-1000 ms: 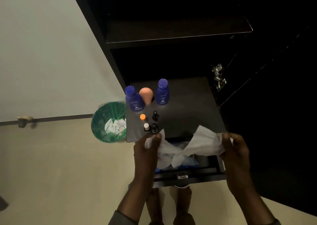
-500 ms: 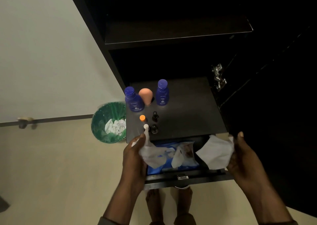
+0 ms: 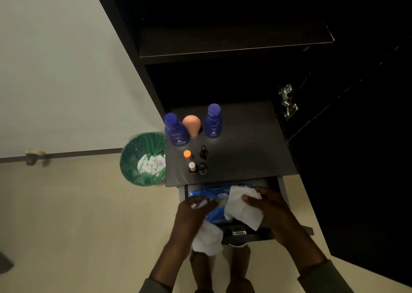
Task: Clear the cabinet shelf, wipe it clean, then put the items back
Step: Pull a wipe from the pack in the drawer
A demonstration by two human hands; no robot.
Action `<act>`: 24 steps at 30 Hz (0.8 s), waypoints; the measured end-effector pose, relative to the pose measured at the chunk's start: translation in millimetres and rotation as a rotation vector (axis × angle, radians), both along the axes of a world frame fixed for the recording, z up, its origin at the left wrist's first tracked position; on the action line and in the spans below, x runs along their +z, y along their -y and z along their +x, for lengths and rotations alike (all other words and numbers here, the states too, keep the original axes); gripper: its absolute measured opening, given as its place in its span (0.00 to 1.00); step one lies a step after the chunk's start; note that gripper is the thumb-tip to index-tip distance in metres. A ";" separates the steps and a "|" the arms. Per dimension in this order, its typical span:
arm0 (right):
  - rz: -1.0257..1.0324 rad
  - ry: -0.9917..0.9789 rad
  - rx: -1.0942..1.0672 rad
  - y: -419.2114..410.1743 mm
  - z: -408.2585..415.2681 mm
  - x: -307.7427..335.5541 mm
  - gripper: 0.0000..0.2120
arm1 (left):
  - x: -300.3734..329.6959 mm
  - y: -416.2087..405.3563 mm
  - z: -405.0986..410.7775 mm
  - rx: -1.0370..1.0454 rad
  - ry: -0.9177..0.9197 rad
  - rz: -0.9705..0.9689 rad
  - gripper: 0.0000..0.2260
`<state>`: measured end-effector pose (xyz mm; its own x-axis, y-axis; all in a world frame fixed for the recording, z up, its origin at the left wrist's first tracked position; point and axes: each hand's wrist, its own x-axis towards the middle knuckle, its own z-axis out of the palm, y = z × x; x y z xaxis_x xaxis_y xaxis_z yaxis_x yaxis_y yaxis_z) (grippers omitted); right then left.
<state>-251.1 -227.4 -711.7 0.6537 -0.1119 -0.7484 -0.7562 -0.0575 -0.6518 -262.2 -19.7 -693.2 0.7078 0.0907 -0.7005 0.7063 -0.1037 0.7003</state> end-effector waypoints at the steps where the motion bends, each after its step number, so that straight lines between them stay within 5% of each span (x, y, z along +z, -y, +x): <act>1: 0.003 -0.007 -0.019 -4.3 0.7 -1.9 0.16 | -7.4 1.1 -3.0 -0.151 0.005 0.110 0.11; 4: 0.028 0.036 -0.069 -18.1 1.3 -2.1 0.13 | -23.8 6.9 -9.2 -0.497 0.066 0.375 0.22; 8: -0.036 0.229 -0.057 -32.9 -2.3 -10.7 0.11 | -34.6 17.4 -5.3 -0.696 0.078 0.475 0.27; 14: -0.127 0.292 0.140 -50.0 -6.3 -23.6 0.17 | -46.9 14.7 -4.6 -0.756 0.107 0.563 0.23; 19: -0.314 0.484 0.470 -50.2 -3.3 -28.1 0.18 | -49.5 9.5 -13.9 -0.739 0.144 0.582 0.21; 24: -0.489 0.432 0.891 -43.8 3.3 -43.1 0.19 | -54.5 11.0 -14.7 -0.716 0.174 0.571 0.21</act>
